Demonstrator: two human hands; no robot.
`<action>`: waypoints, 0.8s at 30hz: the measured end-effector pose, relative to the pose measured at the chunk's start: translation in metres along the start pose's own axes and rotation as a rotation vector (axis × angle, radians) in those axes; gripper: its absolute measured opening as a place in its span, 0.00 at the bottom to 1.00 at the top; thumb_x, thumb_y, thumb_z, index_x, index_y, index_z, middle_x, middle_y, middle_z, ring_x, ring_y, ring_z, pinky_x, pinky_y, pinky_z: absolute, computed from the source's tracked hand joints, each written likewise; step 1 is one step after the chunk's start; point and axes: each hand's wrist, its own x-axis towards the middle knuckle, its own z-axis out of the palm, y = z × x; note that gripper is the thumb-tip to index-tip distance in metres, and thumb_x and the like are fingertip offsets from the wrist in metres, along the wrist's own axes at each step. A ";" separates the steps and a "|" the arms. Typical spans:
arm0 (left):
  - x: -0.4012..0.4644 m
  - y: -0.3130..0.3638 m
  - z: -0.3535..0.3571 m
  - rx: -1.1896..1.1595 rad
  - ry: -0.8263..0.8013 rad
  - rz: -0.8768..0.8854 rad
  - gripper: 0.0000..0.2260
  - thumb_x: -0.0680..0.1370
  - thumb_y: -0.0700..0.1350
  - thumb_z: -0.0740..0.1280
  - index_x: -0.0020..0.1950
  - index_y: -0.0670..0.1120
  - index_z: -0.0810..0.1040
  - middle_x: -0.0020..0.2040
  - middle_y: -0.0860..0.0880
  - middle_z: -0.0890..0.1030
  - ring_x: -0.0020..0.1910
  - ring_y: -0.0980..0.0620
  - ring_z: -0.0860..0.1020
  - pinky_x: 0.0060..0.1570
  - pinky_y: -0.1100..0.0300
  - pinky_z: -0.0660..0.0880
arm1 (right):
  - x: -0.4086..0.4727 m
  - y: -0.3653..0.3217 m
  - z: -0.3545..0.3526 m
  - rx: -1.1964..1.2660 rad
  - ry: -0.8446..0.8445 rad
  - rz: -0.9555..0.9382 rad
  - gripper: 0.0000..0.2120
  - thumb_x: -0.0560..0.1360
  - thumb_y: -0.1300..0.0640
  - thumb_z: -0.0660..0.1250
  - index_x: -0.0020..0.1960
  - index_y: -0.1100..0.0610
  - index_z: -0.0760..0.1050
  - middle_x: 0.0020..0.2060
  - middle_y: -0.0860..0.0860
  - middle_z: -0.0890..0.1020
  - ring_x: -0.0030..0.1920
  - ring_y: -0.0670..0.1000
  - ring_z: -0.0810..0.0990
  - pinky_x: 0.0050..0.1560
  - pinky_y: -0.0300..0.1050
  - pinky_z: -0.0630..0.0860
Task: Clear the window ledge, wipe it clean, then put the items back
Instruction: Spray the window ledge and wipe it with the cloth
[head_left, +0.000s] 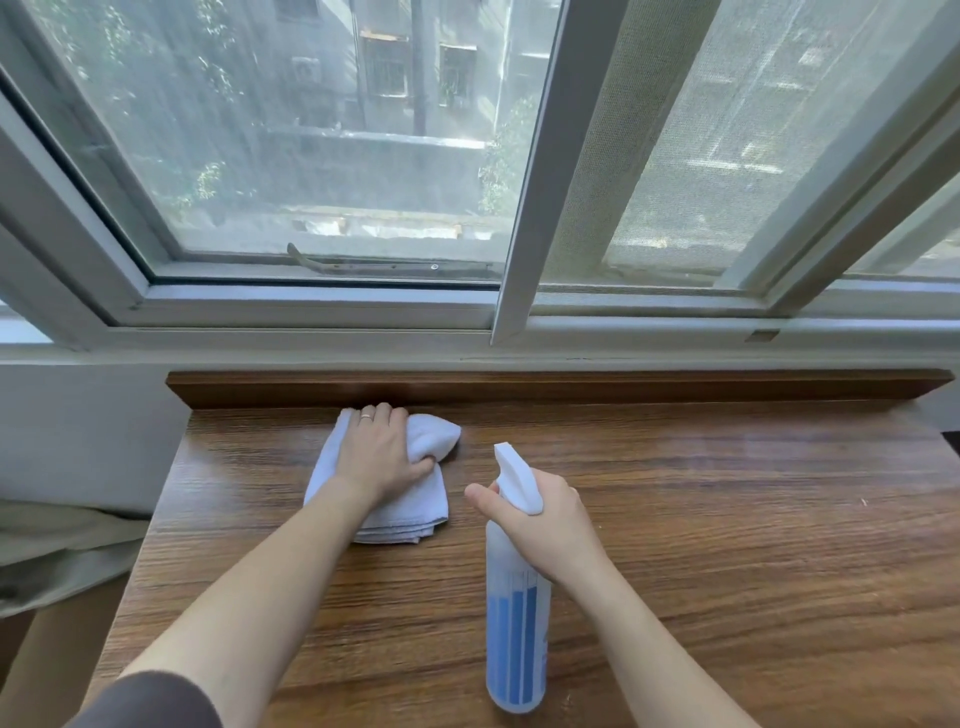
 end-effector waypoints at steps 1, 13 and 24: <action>-0.003 0.000 0.001 -0.001 0.008 -0.011 0.30 0.62 0.66 0.58 0.45 0.41 0.77 0.40 0.42 0.76 0.40 0.41 0.74 0.44 0.48 0.72 | -0.001 -0.001 0.000 0.002 0.001 -0.003 0.20 0.72 0.39 0.71 0.41 0.58 0.78 0.32 0.45 0.77 0.34 0.43 0.74 0.37 0.40 0.69; -0.082 0.019 0.006 -0.085 -0.017 -0.123 0.31 0.60 0.64 0.59 0.47 0.40 0.78 0.41 0.42 0.78 0.41 0.39 0.77 0.46 0.48 0.74 | -0.037 0.000 -0.006 0.005 -0.013 -0.021 0.20 0.71 0.37 0.72 0.37 0.54 0.76 0.30 0.44 0.76 0.33 0.43 0.74 0.37 0.42 0.69; -0.159 0.049 0.008 -0.073 0.010 -0.174 0.32 0.60 0.65 0.58 0.49 0.40 0.78 0.43 0.43 0.78 0.43 0.39 0.77 0.49 0.46 0.74 | -0.089 0.018 -0.011 -0.016 -0.070 -0.129 0.24 0.72 0.37 0.70 0.41 0.60 0.76 0.30 0.45 0.74 0.31 0.44 0.71 0.36 0.43 0.68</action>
